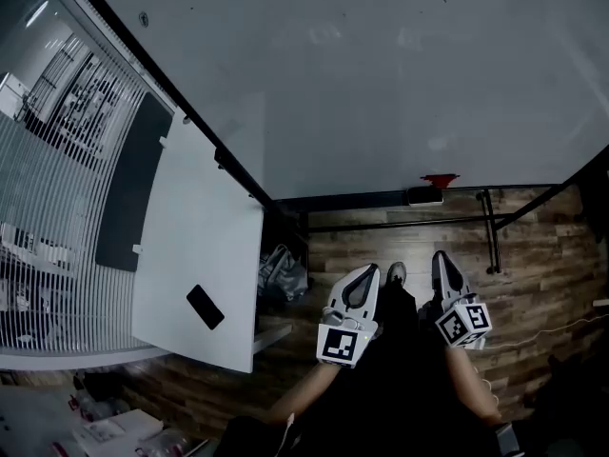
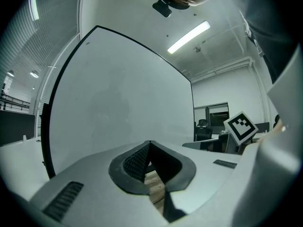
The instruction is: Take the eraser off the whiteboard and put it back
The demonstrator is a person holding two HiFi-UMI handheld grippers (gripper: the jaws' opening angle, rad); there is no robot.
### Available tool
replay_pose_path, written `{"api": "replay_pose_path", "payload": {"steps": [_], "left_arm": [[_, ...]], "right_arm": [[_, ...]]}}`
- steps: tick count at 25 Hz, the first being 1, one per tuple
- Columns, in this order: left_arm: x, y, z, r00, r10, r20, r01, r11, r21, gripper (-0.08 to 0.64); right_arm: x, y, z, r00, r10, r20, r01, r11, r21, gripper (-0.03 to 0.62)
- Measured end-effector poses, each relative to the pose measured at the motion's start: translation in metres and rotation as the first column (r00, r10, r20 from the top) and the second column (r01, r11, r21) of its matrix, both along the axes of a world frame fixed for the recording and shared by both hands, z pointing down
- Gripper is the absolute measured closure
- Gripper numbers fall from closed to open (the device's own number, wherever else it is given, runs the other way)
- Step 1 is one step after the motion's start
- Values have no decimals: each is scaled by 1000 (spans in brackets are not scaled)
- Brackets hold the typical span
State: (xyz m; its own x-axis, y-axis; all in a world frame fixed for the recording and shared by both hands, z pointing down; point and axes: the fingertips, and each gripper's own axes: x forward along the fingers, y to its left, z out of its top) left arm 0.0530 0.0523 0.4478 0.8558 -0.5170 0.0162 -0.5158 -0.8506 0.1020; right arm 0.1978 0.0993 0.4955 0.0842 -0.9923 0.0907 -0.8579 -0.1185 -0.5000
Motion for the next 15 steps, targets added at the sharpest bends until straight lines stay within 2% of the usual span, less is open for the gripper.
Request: {"api": "replay_pose_path", "payload": {"steps": [5,7,15], "left_arm": [[19,-19,3,999,12,30,-12,1000,-6,554],[25,-24,8,998,24,57,-23,1000,-13,554],[54,-38,27,994,61,88,-55,996,-66,554]], "right_arm": [[19,-16,14,999,15,46,-14,1000,-24,577],[26,-22,25,997,20,81,-17,999,-34,577],[44,-46,76,973,21,228,0,996,-92,576]]}}
